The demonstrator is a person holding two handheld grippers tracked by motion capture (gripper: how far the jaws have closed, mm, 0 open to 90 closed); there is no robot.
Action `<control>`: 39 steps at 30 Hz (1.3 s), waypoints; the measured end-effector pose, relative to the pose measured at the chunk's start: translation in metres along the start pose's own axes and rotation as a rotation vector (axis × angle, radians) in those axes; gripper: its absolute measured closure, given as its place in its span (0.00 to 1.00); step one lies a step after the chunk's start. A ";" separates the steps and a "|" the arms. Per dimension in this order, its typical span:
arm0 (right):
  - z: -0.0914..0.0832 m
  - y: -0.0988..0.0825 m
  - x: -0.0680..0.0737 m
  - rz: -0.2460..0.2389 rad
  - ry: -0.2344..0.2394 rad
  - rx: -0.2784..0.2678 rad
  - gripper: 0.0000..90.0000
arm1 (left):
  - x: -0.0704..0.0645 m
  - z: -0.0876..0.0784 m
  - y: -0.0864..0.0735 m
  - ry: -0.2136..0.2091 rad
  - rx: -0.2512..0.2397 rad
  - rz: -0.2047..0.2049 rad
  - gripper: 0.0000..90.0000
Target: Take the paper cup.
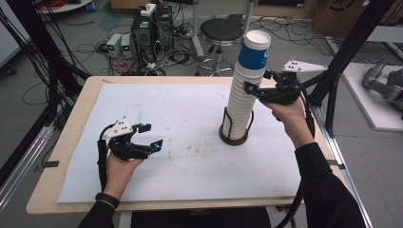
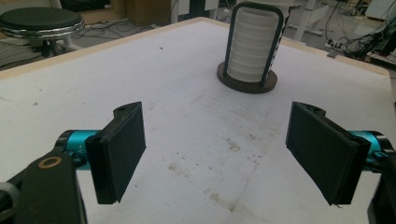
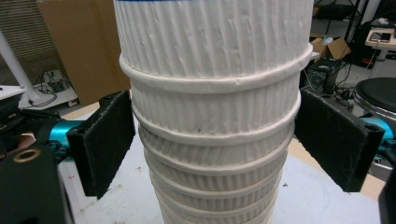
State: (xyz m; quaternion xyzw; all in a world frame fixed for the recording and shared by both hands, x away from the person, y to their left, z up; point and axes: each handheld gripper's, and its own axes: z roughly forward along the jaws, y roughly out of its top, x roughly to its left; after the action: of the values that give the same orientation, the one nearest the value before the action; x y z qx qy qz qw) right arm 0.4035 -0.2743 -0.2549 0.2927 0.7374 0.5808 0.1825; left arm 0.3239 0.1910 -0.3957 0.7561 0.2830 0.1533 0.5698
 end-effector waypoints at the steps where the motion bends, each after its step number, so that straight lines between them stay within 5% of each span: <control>1: 0.000 0.000 0.000 -0.002 0.001 0.001 0.15 | 0.000 0.000 0.000 -0.002 -0.005 -0.003 0.22; 7: 0.000 0.000 0.000 -0.007 0.000 0.003 0.15 | -0.004 0.004 0.007 -0.008 -0.010 0.001 0.22; 16: -0.001 0.000 0.000 -0.015 -0.004 0.004 0.15 | -0.015 0.015 0.040 -0.094 -0.031 -0.011 0.22; 39: 0.000 0.000 0.000 -0.021 -0.016 -0.005 0.16 | -0.033 0.059 0.169 -0.168 -0.095 0.060 0.20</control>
State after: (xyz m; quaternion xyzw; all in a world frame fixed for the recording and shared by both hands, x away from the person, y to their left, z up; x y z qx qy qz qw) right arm 0.4037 -0.2742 -0.2549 0.2890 0.7374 0.5786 0.1950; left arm 0.3735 0.0928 -0.2502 0.7465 0.2042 0.1197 0.6219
